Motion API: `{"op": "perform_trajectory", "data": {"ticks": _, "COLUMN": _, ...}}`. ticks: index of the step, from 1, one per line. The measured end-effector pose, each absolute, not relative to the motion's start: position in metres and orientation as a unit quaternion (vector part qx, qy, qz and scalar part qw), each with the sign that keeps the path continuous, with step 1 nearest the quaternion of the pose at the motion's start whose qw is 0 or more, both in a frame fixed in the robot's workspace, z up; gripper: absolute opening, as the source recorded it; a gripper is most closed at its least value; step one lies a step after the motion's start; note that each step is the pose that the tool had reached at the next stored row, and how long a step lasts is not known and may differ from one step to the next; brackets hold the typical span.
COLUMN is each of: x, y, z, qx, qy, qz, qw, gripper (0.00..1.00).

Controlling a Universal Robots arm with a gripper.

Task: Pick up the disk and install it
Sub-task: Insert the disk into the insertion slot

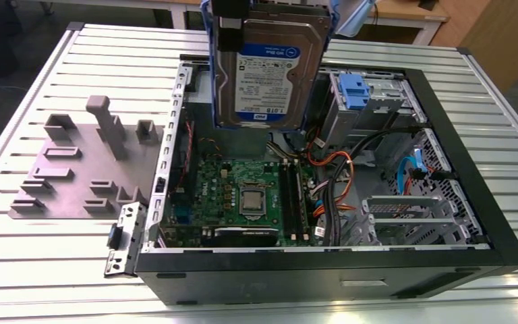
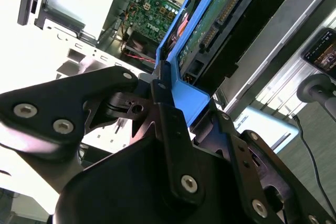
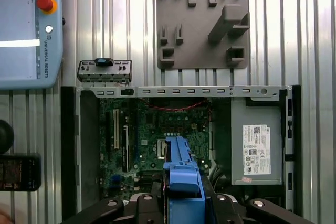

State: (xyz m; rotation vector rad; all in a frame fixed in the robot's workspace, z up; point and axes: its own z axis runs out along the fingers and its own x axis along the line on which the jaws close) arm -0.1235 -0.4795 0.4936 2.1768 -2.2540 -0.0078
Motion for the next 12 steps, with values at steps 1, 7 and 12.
{"op": "perform_trajectory", "data": {"ticks": 1, "x": -0.124, "y": -0.482, "z": 0.494, "qx": 0.695, "qy": -0.719, "qz": -0.002, "qw": 0.004, "gripper": 0.37}}
{"op": "perform_trajectory", "data": {"ticks": 7, "x": -0.122, "y": -0.488, "z": 0.493, "qx": 0.695, "qy": -0.719, "qz": -0.002, "qw": 0.005, "gripper": 0.37}}
{"op": "perform_trajectory", "data": {"ticks": 12, "x": -0.111, "y": -0.488, "z": 0.493, "qx": 0.695, "qy": -0.719, "qz": -0.001, "qw": 0.005, "gripper": 0.37}}
